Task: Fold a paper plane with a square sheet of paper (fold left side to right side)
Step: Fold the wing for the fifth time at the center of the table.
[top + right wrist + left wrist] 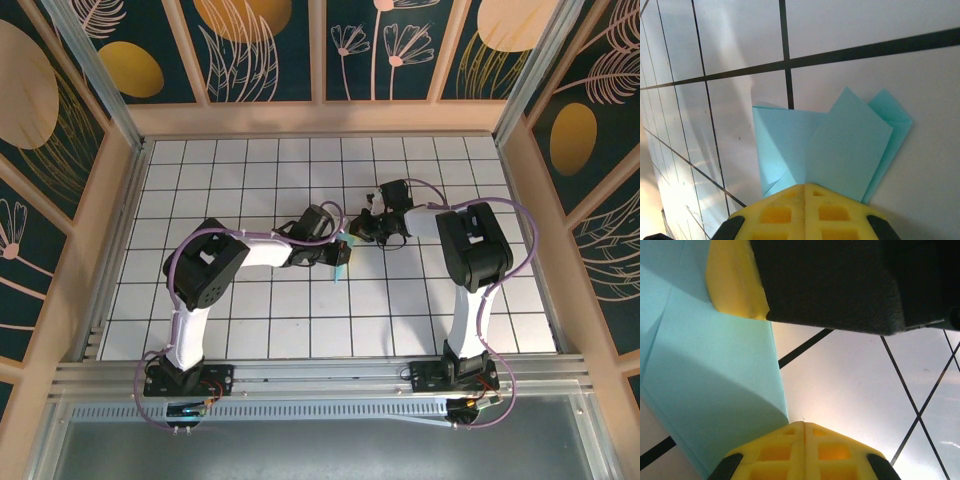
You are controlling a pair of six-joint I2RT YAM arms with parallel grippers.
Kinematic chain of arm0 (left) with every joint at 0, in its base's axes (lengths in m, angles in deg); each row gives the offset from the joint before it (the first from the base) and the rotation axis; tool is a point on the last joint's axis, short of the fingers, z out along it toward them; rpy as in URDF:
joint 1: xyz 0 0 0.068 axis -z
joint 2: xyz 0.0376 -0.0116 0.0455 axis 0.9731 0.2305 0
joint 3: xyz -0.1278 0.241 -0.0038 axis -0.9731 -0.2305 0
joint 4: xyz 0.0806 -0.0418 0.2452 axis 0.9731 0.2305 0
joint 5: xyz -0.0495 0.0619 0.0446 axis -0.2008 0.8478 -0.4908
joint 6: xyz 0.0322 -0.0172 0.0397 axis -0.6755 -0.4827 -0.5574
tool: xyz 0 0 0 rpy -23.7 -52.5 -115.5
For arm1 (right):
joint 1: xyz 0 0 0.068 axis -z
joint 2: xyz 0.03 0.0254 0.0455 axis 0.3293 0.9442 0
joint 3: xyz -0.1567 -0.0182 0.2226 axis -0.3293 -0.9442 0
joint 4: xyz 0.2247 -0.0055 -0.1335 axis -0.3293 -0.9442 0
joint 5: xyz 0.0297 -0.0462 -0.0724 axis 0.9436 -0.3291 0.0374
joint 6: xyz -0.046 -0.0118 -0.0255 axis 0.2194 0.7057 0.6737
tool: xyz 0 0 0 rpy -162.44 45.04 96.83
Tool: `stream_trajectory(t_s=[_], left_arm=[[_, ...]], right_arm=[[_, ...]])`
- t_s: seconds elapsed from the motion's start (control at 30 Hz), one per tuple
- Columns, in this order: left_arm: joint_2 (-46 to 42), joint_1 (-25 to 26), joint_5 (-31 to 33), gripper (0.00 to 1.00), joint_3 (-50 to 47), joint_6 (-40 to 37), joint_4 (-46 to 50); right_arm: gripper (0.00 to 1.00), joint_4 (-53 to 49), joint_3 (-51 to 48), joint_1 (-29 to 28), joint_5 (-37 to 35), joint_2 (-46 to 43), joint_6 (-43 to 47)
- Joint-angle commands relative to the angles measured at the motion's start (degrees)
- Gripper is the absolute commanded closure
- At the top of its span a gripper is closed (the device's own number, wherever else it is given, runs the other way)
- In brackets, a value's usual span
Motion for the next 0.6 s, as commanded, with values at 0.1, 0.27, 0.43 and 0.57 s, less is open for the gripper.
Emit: stream_trajectory(t_s=[0.1, 0.27, 0.43, 0.57], left_arm=[[-2.96, 0.76, -2.37, 1.0, -3.56, -7.66, 4.43], [-5.03, 1.51, -1.75, 1.0, -6.57, -11.67, 5.88], [-7.51, 2.12, -2.89, 1.0, -11.16, -12.92, 4.65], [-9.38, 2.65, -3.37, 1.0, -14.48, -13.91, 3.66]], right_arm=[[1.0, -3.5, -1.15, 0.22, -2.09, 2.9, 1.36], [1.0, -4.03, -1.12, 0.22, -2.25, 2.96, 1.66], [1.0, -4.14, -0.95, 0.22, -2.42, 3.05, 1.66], [1.0, -4.15, -0.82, 0.17, -2.33, 3.07, 1.61]])
